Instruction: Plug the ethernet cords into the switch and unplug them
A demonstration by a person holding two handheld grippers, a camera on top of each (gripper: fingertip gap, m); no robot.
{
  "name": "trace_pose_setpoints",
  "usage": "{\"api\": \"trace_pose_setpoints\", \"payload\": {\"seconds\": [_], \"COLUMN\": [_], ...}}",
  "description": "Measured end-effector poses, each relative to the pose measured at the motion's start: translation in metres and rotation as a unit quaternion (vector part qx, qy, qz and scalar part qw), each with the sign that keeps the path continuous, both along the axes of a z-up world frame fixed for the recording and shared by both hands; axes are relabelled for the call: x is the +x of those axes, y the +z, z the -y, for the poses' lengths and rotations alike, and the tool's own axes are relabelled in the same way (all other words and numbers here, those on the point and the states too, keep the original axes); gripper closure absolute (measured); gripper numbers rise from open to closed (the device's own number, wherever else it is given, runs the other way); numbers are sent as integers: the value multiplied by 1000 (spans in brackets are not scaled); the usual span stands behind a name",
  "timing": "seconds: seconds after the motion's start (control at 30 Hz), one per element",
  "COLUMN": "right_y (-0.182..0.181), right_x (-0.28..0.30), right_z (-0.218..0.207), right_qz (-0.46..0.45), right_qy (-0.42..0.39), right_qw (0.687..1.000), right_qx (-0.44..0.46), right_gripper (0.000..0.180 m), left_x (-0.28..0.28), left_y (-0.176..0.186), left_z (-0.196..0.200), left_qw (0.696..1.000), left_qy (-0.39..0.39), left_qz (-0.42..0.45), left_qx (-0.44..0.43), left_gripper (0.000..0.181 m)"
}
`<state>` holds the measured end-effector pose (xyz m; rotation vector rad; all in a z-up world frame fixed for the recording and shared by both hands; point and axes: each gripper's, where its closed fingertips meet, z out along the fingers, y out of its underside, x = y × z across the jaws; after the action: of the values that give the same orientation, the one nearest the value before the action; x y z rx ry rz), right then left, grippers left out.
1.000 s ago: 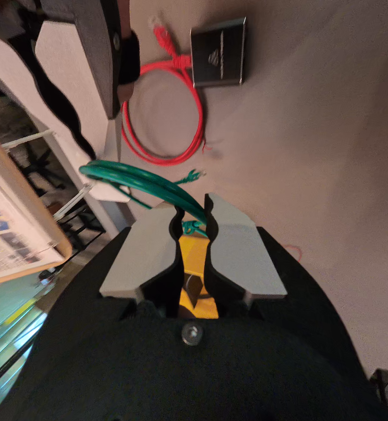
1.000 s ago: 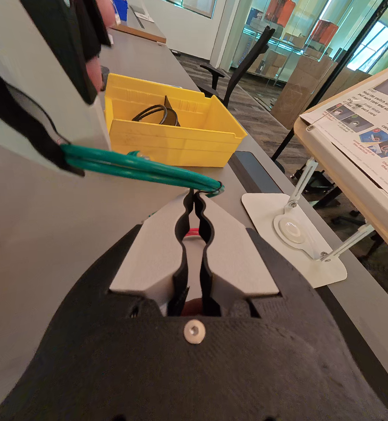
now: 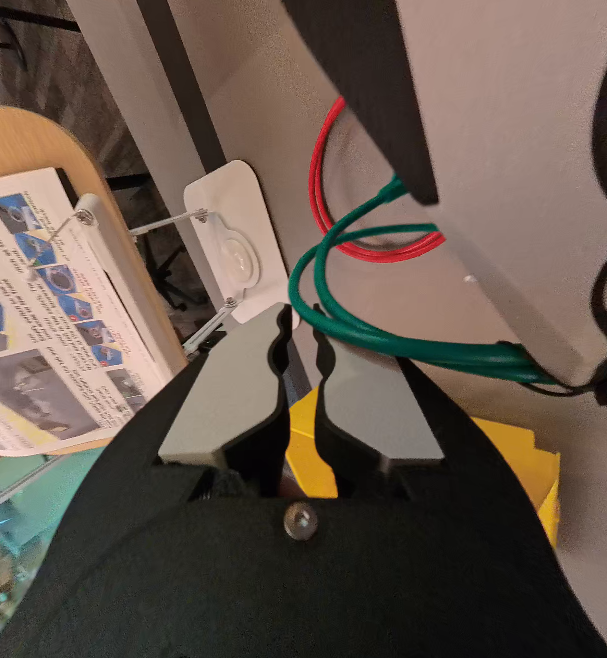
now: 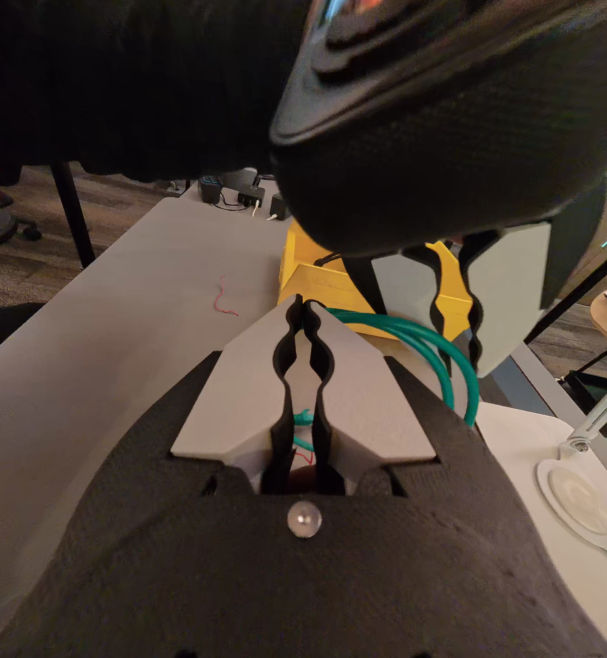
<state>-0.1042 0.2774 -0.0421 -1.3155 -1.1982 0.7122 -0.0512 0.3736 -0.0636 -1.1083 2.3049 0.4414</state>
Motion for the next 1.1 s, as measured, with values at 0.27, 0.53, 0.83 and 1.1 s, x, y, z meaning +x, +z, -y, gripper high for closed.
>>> {"api": "trace_pose_setpoints", "payload": {"seconds": [0.27,0.53,0.83,1.1], "right_y": [15,31,39,41], "right_x": [14,24,31,24], "right_z": [-4,-9,-15,-23], "right_qz": [-55,-105,-149,-163], "right_qy": [1,-7,-12,-35], "right_qw": [998,993,986,982], "right_qx": [-25,-44,-79,-84], "right_gripper": [180,180,180,180], "left_x": [-15,-87,-60,-37], "left_y": [-12,-14,3,-13], "left_z": [8,-1,79,95], "left_qw": [980,977,902,839], "left_qy": [90,179,108,150], "left_qz": [111,48,357,482], "left_qx": [-136,-109,-217,-204], "left_gripper": [141,113,106,108]}}
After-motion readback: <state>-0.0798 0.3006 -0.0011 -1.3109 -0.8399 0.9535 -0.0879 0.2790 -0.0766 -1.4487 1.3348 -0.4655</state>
